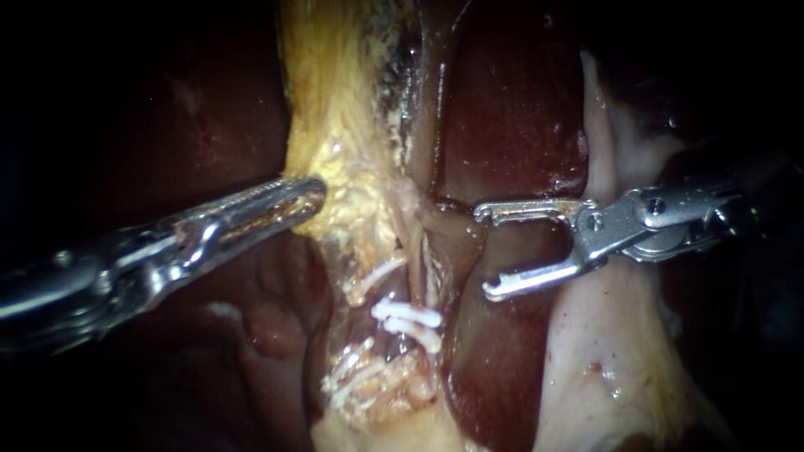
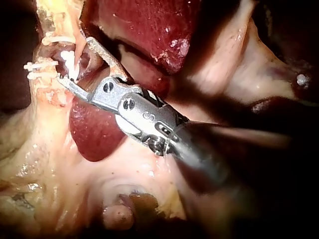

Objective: Going back second clip right tube

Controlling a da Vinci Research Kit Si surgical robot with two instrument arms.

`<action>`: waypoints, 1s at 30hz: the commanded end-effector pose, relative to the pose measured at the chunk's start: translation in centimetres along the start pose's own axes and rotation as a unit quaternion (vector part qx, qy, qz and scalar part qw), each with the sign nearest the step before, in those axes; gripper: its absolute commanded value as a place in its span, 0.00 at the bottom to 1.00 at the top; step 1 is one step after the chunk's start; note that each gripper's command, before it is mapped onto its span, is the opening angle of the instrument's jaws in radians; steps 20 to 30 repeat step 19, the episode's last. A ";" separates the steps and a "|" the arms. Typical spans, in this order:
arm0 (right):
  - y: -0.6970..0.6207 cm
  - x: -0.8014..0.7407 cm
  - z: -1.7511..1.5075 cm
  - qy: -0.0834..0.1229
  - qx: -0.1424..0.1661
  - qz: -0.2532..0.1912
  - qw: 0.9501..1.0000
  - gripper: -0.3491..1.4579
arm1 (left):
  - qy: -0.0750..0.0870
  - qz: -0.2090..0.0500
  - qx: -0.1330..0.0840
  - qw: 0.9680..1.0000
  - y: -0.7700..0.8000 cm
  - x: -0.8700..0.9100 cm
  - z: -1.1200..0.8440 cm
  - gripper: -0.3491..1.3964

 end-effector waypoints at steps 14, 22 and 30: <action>-0.03 0.07 -0.03 0.006 0.001 0.002 1.000 0.52 | 0.011 0.002 0.007 1.000 -0.15 -0.01 0.26 0.00; -0.03 0.08 -0.04 0.006 0.002 0.002 1.000 0.52 | 0.011 0.002 0.007 1.000 -0.15 -0.01 0.26 0.00; -0.03 0.08 -0.04 0.006 0.002 0.002 1.000 0.52 | 0.011 0.002 0.007 1.000 -0.15 -0.01 0.26 0.00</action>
